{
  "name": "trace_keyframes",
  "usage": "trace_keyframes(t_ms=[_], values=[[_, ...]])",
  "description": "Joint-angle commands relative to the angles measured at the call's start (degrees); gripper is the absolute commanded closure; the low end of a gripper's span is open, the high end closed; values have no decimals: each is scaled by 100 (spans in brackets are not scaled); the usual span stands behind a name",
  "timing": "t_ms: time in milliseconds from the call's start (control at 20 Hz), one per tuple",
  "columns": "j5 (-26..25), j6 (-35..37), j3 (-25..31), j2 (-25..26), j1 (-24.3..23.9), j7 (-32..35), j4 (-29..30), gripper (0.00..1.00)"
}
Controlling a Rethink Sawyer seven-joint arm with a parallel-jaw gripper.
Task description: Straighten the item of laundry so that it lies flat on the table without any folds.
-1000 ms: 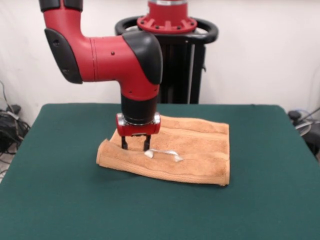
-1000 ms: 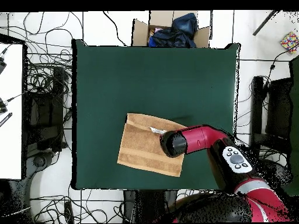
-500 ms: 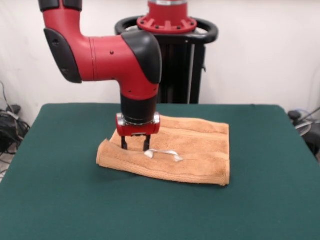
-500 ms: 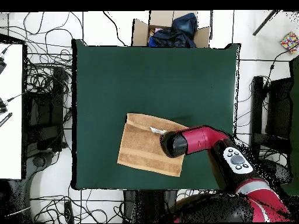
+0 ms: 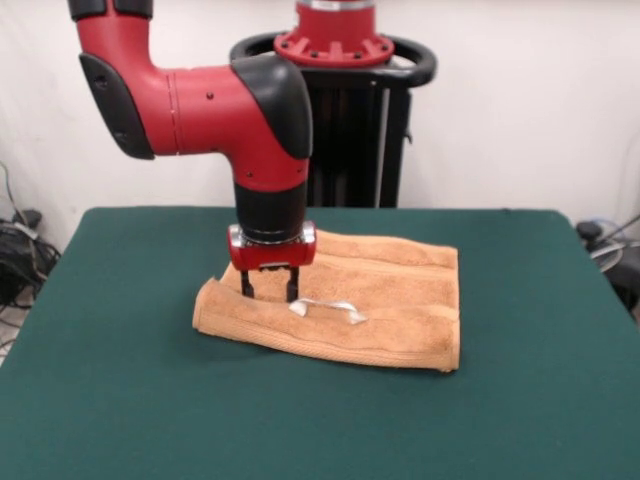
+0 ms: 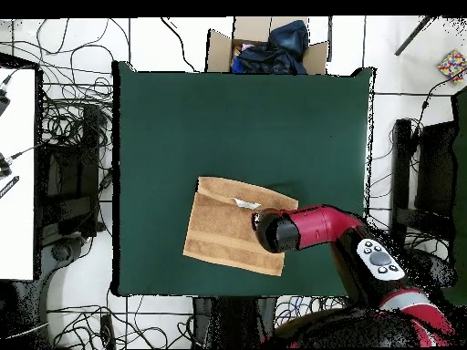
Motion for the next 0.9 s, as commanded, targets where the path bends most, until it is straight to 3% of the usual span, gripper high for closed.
trace_keyframes(t_ms=[50, 900], values=[[-339, -2097, 879, 786, -129, 289, -1127, 0], [-331, -2298, 948, 856, -29, 271, -1302, 0]])
